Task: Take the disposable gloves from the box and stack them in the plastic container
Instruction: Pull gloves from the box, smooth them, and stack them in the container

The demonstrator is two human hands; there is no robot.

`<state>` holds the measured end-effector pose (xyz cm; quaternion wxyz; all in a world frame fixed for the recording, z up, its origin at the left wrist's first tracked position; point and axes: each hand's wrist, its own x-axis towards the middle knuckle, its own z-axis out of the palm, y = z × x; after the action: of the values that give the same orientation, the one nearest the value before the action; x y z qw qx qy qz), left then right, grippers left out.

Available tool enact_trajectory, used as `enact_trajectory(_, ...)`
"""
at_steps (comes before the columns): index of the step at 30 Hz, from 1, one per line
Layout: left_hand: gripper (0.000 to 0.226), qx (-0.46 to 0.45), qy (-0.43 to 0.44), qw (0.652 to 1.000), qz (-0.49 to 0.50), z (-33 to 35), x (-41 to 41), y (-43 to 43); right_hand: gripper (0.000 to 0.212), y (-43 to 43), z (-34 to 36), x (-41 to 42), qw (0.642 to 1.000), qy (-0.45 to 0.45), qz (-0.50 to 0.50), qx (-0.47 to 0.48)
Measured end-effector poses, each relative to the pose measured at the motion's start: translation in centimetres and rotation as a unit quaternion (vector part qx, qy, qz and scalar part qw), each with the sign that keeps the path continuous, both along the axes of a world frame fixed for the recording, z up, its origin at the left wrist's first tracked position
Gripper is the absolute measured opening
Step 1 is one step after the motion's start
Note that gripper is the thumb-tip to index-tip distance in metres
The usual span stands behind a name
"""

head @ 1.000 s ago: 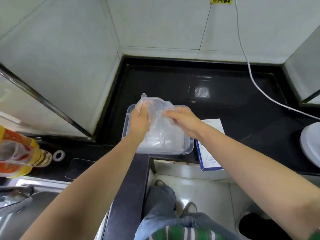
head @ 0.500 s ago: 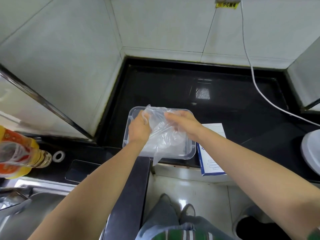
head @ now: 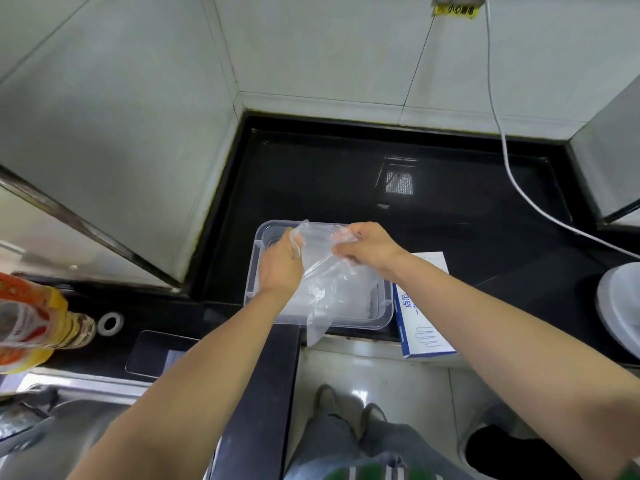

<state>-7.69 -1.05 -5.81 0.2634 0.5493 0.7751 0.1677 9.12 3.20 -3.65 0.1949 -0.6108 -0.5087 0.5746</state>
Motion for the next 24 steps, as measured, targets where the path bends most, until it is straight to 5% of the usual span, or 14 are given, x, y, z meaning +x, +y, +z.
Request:
enact_trajectory(5, 0.032, 0.044, -0.024, 0.999, -0.011, -0.3, -0.4, -0.5, 0.015, -0.3, 0.0, 1.3, 0.991, 0.032, -0.112, 0.071)
enact_trajectory(11, 0.027, 0.014, 0.04, 0.998, -0.053, -0.7, 0.3, -0.3, 0.012, -0.7, 0.5, 2.1, 0.962, -0.072, -0.154, 0.212)
enact_trajectory(15, 0.034, -0.018, -0.002, 1.0, 0.01, -1.4, 0.4, -0.1, 0.013, -0.9, 0.8, 1.5, 0.956, -0.077, -0.11, 0.26)
enact_trajectory(17, 0.043, -0.033, -0.045, 0.998, 0.042, -2.1, 0.4, -0.2, 0.015, -1.1, 0.1, 0.8, 0.977, -0.053, -0.064, 0.196)
enact_trajectory(19, 0.036, -0.05, -0.05, 0.996, 0.052, -2.6, 0.5, 0.1, 0.015, -1.4, -0.9, -0.1, 0.999, -0.021, 0.022, 0.036)
enact_trajectory(21, 0.032, -0.065, 0.028, 0.997, 0.015, -3.2, 0.3, 0.5, 0.018, -1.4, -2.2, -0.8, 0.991, -0.033, 0.077, -0.101)
enact_trajectory(24, 0.028, -0.079, 0.096, 0.991, -0.054, -3.7, 0.4, 0.7, 0.044, -0.8, -4.4, -1.0, 0.983, -0.06, 0.049, -0.165)
